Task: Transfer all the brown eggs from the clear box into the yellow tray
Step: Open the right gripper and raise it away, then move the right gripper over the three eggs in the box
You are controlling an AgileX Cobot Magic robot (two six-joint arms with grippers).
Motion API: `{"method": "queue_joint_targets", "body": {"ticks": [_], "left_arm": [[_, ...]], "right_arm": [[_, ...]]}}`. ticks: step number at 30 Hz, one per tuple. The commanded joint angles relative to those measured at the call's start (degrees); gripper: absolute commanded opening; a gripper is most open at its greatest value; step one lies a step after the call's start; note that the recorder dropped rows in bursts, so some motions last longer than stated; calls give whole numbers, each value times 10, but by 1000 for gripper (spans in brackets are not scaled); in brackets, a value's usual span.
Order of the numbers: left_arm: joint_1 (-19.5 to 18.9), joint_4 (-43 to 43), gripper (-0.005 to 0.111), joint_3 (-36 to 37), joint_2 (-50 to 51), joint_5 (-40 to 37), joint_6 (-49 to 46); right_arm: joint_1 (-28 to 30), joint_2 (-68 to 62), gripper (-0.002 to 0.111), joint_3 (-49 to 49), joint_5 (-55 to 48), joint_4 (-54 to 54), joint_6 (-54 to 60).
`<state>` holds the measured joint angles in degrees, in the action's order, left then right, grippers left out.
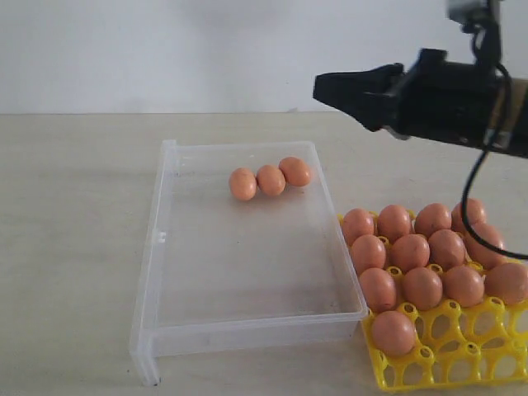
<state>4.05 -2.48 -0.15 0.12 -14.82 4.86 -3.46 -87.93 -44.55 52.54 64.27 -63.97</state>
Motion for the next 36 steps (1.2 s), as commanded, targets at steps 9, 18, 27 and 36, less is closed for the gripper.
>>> {"method": "queue_joint_targets", "body": {"ticks": [9,18,27,36], "left_arm": [[-2,1,4,1,-1,2,-1],[-2,1,4,1,-1,2,-1],[-2,1,4,1,-1,2,-1],[-2,1,4,1,-1,2,-1]], "right_arm": [[-171,-79,0,-213,-439,357,-390],[-205,-133,0,-236,-639,357,-109],[-152,-161,0,-391,-861,-429,580],[-119,-299,0,-628,-1110,-903,907]]}}
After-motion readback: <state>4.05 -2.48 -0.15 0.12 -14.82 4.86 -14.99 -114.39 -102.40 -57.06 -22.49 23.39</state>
